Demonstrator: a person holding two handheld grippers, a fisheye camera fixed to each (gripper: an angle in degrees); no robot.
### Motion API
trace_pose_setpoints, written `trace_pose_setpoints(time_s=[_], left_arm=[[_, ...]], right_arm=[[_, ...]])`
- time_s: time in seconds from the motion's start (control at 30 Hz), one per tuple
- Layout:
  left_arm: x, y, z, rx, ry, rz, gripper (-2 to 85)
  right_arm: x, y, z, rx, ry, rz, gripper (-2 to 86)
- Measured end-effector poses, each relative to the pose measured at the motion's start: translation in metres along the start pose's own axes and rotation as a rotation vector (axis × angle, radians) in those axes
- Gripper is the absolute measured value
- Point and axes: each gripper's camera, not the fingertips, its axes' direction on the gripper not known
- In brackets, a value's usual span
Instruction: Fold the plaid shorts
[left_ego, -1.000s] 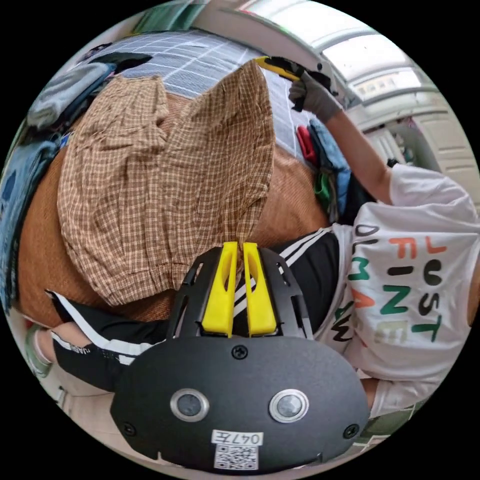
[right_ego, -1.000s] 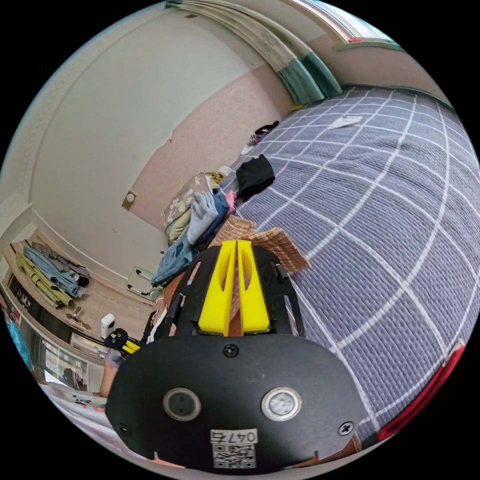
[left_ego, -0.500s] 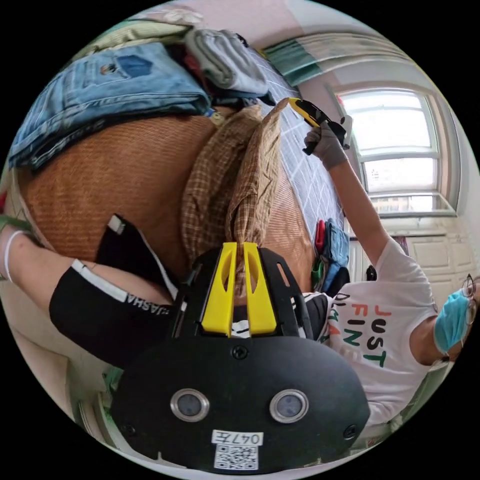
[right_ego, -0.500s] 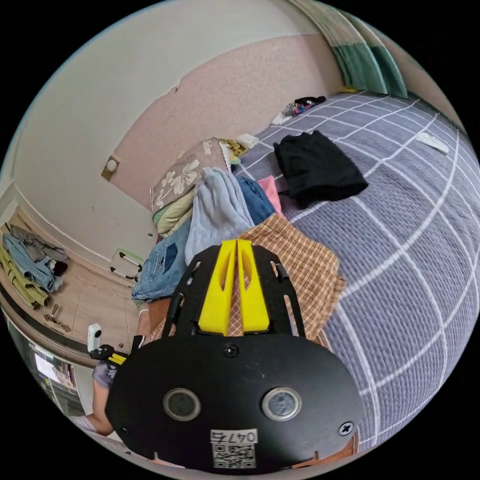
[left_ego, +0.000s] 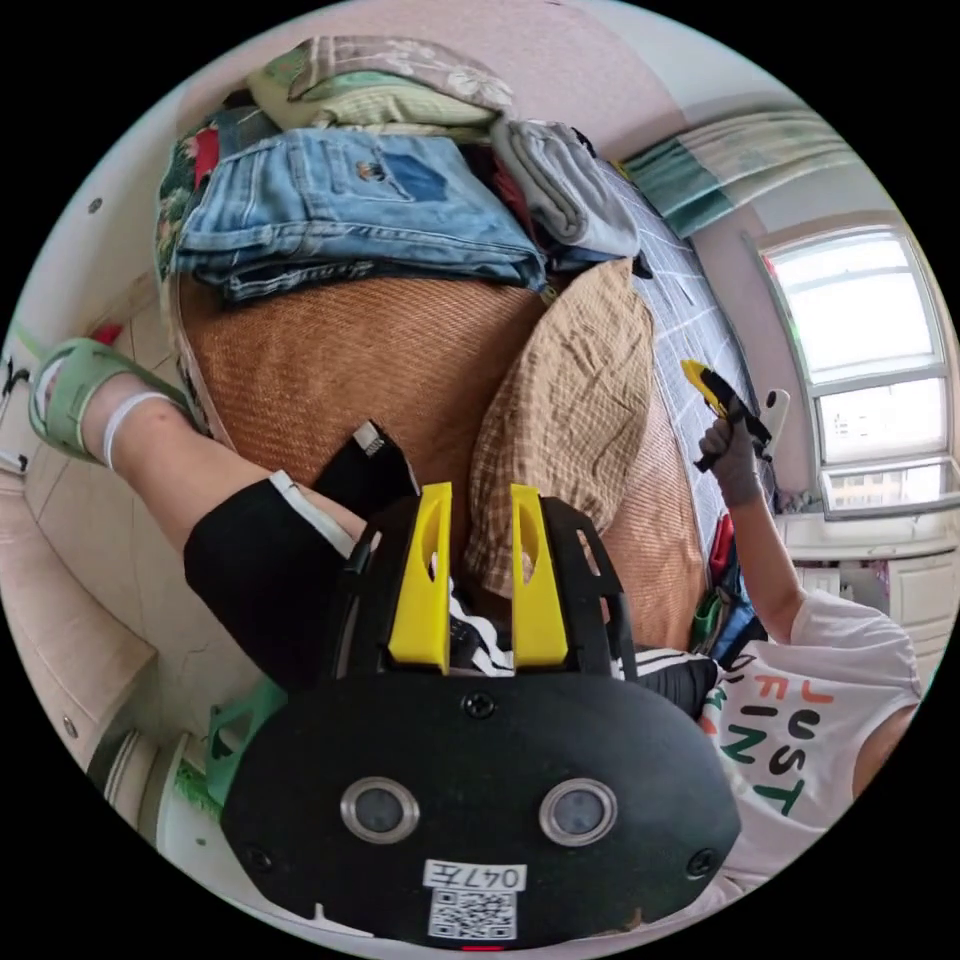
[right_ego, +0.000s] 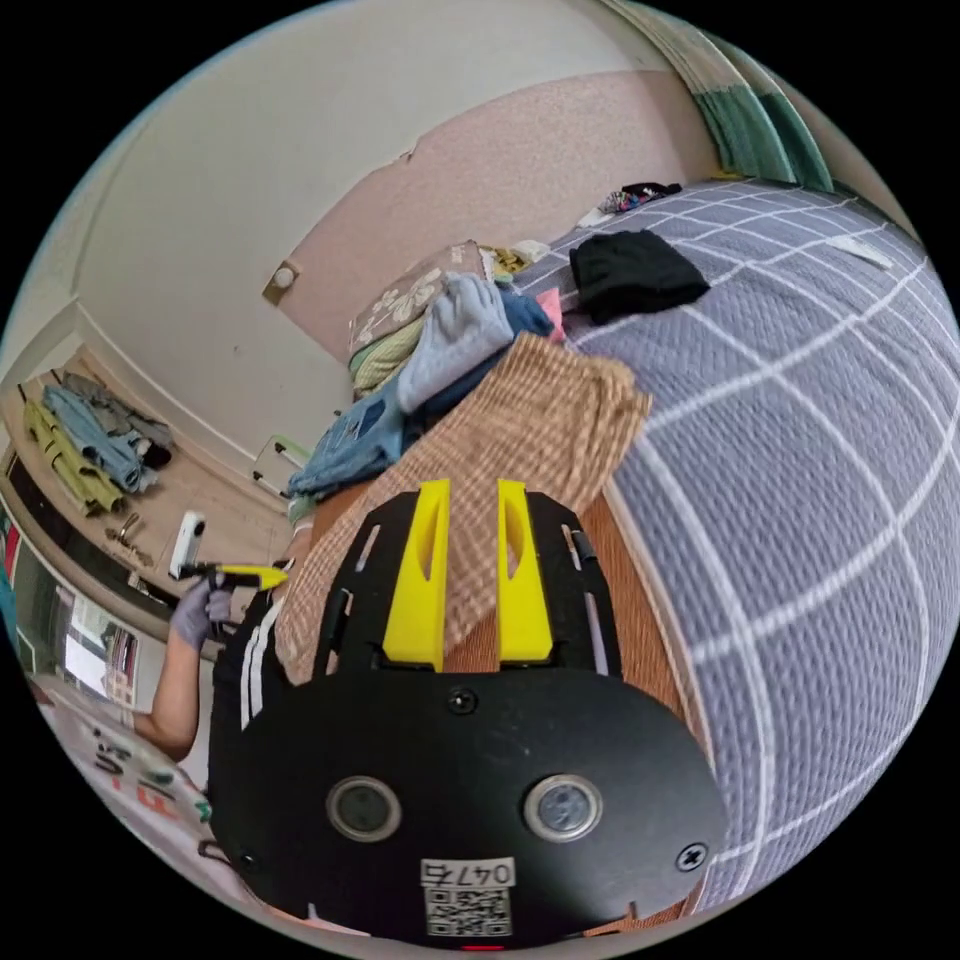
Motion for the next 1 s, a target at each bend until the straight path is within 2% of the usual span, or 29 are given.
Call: trace_pose_setpoints(time_s=[0.13,0.23,0.3,0.43,0.53,0.6,0.7,0.77,0.83,1.0], left_arm=[[0.054,0.011,0.032,-0.056,0.098,0.142,8.1],[0.071,0.01,0.066,-0.112,0.102,0.146,8.0],[0.074,0.006,0.083,-0.134,0.069,0.113,8.0],[0.085,-0.004,0.096,-0.089,0.009,0.079,8.0],[0.087,-0.005,0.102,-0.076,-0.027,0.038,7.8],[0.087,-0.005,0.109,-0.09,-0.026,0.023,7.5],[0.088,-0.006,0.123,-0.121,0.0,0.007,6.5],[0.091,-0.01,0.134,-0.162,0.025,0.007,5.9],[0.097,-0.014,0.139,-0.192,0.025,0.02,5.9],[0.128,-0.013,0.13,-0.184,-0.033,0.081,7.1]], right_arm=[[-0.017,0.061,0.014,-0.142,-0.031,-0.072,4.5],[-0.036,0.079,0.037,-0.215,0.013,-0.165,4.9],[-0.044,0.077,0.053,-0.243,0.055,-0.202,4.4],[-0.045,0.051,0.065,-0.23,-0.069,-0.178,-0.3],[-0.045,0.026,0.051,-0.311,-0.09,-0.112,-1.0],[-0.053,0.013,0.035,-0.366,-0.082,-0.113,-1.0],[-0.078,-0.001,0.013,-0.435,0.002,-0.234,-1.0],[-0.086,0.002,0.026,-0.579,0.137,-0.305,-0.9],[-0.081,0.011,0.046,-0.697,0.188,-0.317,-1.0],[-0.064,0.035,0.068,-0.799,0.119,-0.269,-1.0]])
